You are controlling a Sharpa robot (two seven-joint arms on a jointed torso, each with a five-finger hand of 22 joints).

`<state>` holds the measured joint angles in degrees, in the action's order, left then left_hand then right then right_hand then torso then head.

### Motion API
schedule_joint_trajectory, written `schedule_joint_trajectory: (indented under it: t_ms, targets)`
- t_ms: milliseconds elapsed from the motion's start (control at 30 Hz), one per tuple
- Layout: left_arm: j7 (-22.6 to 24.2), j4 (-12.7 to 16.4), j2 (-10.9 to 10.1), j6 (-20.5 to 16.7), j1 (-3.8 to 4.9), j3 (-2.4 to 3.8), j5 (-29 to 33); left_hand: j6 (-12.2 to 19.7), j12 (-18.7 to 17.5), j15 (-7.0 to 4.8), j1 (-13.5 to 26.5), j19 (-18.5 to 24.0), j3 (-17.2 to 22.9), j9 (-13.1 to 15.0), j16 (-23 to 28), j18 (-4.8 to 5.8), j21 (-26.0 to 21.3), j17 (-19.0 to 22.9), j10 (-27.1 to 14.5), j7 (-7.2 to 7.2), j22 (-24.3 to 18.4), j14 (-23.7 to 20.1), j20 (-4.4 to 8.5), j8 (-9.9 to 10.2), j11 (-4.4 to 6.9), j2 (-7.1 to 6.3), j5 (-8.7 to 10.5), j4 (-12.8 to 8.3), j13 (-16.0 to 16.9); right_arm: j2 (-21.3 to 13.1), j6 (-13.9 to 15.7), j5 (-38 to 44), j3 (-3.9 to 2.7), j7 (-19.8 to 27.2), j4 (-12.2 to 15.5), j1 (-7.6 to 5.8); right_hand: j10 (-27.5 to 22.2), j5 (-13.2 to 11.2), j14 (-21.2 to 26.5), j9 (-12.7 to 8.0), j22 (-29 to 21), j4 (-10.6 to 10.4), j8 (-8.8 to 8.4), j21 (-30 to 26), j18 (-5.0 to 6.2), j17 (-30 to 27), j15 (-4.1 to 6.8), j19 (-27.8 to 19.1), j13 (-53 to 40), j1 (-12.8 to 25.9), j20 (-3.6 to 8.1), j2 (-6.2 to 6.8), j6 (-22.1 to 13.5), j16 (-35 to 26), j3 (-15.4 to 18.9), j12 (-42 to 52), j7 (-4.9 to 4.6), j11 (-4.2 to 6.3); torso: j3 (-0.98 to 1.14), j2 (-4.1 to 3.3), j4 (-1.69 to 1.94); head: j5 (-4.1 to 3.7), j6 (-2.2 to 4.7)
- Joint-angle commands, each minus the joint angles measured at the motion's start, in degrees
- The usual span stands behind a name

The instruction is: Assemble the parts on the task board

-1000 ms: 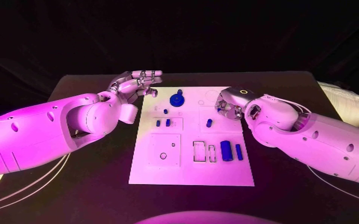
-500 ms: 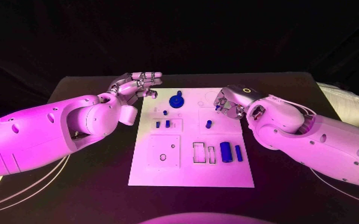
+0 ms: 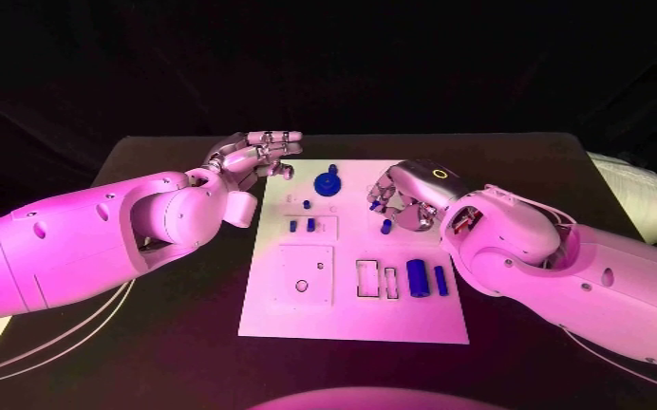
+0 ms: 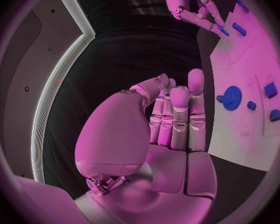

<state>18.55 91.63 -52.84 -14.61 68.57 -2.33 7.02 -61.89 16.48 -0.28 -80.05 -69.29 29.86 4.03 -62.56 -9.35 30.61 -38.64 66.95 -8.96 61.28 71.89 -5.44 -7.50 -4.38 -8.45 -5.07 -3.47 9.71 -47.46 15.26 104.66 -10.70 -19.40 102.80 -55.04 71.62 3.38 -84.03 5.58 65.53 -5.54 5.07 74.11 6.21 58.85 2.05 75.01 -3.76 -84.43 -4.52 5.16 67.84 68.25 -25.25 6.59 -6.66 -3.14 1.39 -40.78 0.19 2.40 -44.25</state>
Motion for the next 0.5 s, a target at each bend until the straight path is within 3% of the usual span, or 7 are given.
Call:
schedule_joint_trajectory:
  t_ms: [33, 333, 500]
  targets:
    - [0.53, 0.04, 0.27, 1.39, -0.02, 0.03, 0.28, 0.57, 0.37, 0.05, 0.23, 0.22, -0.42, -0.08, 0.36, -1.05, -0.3, 0.2, -0.38, -0.08, -0.08, -0.29, -0.01, -0.2, -0.06, 0.47, -0.21, -0.11, -0.04, 0.96, 0.05, -0.72, 0.03, 1.16, 0.84, 0.56, 0.35, 0.23, -1.6, -0.03, 0.04, 0.08, 0.02, 0.21, -0.7, 0.03, -0.54, 0.5, -0.04, 0.17, -0.07, -0.06, 0.35, 0.26, -0.51, -0.41, -0.09, 0.09, -0.12, 0.04, 0.0, 0.85, -0.24]
    - [0.59, 0.29, 0.42, 1.67, -0.03, 0.04, 0.2, 0.62, 0.42, 0.06, 0.2, 0.23, -0.44, -0.08, 0.19, -1.05, -0.34, -0.07, -0.55, -0.09, -0.11, -0.2, -0.03, -0.21, -0.09, 0.5, -0.22, -0.15, -0.03, 4.12, -0.6, -1.07, 0.14, 2.66, 1.84, 4.42, 0.27, 0.66, -1.57, 0.01, 0.07, 0.54, -0.18, 0.26, -0.69, 0.01, -0.65, 0.46, -0.01, 0.38, -0.15, -0.04, 0.15, 0.37, -1.13, -0.83, -0.28, -0.06, -0.08, -0.06, -0.02, 2.12, -0.91]
    - [0.64, 0.38, 0.62, 1.78, -0.03, 0.04, 0.14, 0.84, 0.4, 0.19, 0.28, 0.14, -0.52, -0.09, 0.01, -1.04, -0.45, -0.11, -1.51, -0.22, -0.2, -0.11, -0.11, -0.24, -0.29, 0.58, -0.23, -0.19, -0.11, 5.96, -1.68, -1.18, 0.33, 3.27, 0.79, 5.96, 0.24, 0.76, -1.53, 0.02, -0.02, 0.68, -0.24, 0.2, -0.66, -0.13, -0.68, 0.39, 0.0, 0.48, -0.18, 0.0, 0.08, 0.3, -1.27, -0.96, -0.34, -0.11, -0.23, 0.04, 0.12, 2.4, -1.22]
